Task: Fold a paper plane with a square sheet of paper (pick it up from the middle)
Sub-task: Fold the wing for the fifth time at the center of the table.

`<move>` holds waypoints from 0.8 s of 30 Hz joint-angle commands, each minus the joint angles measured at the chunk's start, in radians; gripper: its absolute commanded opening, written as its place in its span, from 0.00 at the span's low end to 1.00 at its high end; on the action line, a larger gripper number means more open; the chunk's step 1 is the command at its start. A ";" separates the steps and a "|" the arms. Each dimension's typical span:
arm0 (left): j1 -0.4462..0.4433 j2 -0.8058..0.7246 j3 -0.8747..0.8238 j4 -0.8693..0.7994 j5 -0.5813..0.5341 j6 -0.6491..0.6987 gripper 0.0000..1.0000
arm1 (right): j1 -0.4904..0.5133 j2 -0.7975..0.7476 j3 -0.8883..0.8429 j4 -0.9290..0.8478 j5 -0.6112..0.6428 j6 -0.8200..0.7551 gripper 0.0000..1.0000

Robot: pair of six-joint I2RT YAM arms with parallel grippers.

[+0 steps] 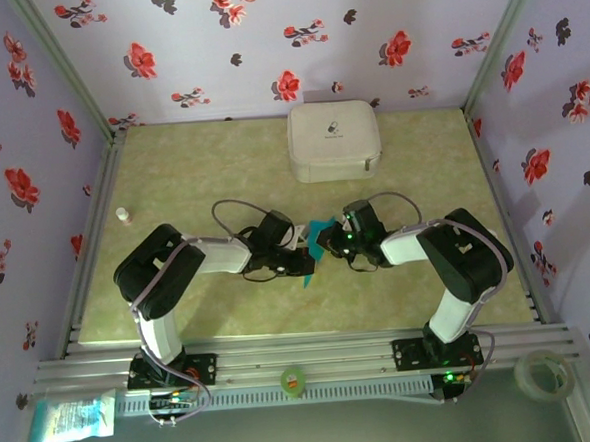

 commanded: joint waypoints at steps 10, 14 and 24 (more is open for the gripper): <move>0.011 0.015 -0.073 -0.047 -0.021 -0.018 0.00 | 0.009 -0.148 0.037 -0.179 0.069 -0.159 0.05; 0.012 0.011 -0.081 -0.040 -0.019 -0.019 0.00 | 0.022 -0.112 0.045 -0.176 0.032 -0.169 0.02; 0.014 0.007 -0.088 -0.031 -0.019 -0.027 0.00 | 0.047 -0.010 0.119 -0.205 0.027 -0.172 0.02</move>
